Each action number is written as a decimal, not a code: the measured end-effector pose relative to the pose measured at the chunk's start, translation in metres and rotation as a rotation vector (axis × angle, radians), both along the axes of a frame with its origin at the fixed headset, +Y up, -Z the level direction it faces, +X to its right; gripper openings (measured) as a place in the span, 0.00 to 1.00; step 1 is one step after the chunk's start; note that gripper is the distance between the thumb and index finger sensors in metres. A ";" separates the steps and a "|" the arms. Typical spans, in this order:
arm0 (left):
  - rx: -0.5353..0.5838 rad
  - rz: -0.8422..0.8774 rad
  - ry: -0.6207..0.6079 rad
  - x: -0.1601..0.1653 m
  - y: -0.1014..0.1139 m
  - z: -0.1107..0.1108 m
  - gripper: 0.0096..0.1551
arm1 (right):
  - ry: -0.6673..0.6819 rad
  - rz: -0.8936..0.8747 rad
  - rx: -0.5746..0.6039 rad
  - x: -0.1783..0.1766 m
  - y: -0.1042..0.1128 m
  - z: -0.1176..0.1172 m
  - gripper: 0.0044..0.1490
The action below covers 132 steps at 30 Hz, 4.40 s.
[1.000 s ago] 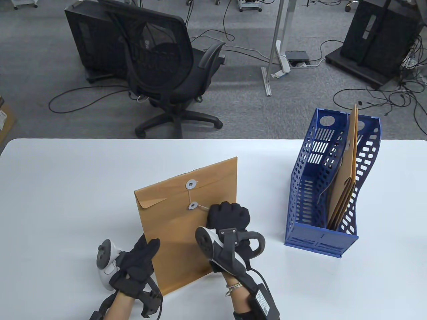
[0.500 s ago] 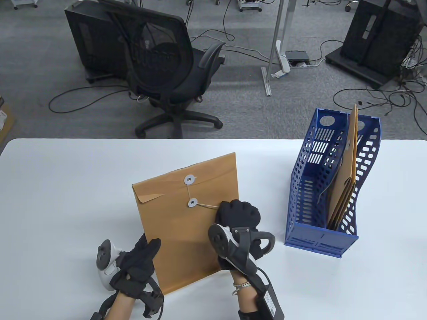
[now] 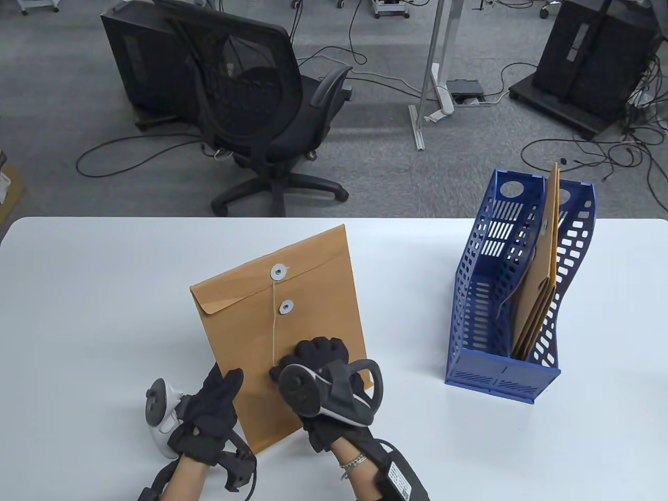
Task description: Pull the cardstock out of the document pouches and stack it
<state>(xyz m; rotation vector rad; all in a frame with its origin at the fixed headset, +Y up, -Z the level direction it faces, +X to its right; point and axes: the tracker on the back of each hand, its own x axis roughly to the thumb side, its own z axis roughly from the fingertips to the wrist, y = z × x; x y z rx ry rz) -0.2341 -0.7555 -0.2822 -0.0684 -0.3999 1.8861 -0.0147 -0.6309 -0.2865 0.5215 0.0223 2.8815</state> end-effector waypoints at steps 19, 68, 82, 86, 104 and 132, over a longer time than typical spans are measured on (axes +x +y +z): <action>0.062 -0.147 -0.093 -0.001 0.025 -0.040 0.25 | -0.037 -0.362 0.568 0.066 0.062 -0.008 0.38; 0.115 -0.169 -0.039 -0.023 0.017 -0.035 0.26 | 0.243 0.255 0.123 0.009 0.107 -0.024 0.26; 0.128 -0.379 0.108 -0.036 0.023 -0.033 0.24 | 0.112 0.107 0.405 0.042 0.195 0.005 0.25; 0.102 -0.358 0.139 -0.045 0.022 -0.033 0.24 | -0.123 -0.063 0.725 0.074 0.222 0.026 0.28; 0.042 -0.180 0.214 -0.074 0.024 -0.032 0.25 | -0.364 0.030 0.866 0.127 0.056 0.005 0.30; -0.106 -0.283 0.198 -0.095 0.012 -0.036 0.26 | -0.202 0.147 -0.193 0.137 -0.100 -0.032 0.52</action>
